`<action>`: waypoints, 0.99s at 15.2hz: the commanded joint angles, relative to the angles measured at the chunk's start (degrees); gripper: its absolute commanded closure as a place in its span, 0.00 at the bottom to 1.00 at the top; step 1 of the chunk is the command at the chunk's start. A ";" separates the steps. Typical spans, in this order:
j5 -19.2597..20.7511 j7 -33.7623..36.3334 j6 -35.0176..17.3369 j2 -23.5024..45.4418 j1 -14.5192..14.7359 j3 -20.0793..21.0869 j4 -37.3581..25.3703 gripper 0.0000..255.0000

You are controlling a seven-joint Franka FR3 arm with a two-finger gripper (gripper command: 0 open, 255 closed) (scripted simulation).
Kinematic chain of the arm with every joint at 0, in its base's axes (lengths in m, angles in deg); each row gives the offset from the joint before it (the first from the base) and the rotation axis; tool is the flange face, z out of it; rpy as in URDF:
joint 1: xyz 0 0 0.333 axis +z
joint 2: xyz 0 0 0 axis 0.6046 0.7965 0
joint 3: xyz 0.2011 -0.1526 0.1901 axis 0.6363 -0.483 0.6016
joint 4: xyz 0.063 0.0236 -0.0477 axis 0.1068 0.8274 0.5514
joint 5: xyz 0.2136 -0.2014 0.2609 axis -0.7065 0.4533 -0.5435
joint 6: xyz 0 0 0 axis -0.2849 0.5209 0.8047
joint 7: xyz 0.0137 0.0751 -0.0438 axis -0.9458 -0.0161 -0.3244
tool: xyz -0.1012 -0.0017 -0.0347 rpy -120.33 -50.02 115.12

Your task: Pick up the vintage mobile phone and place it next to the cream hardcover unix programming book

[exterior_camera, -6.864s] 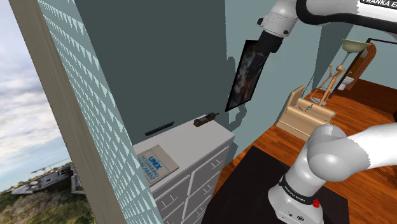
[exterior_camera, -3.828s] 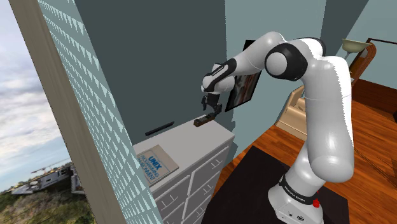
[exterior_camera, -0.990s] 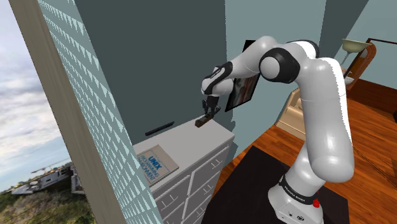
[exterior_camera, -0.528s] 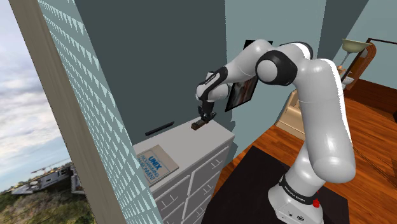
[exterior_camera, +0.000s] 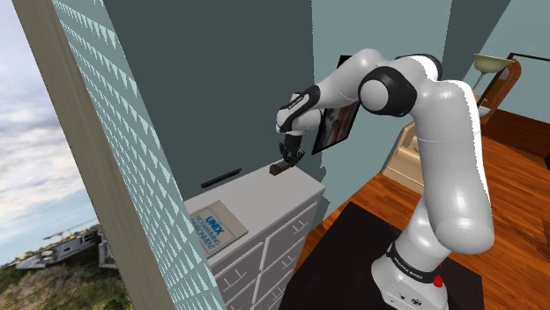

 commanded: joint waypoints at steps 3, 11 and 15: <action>1.44 1.45 0.10 -2.72 1.08 -1.83 -0.54 1.00; 4.21 3.14 4.56 -6.74 2.91 -4.21 -1.34 1.00; 6.49 7.22 2.42 -11.12 7.41 -4.95 4.52 1.00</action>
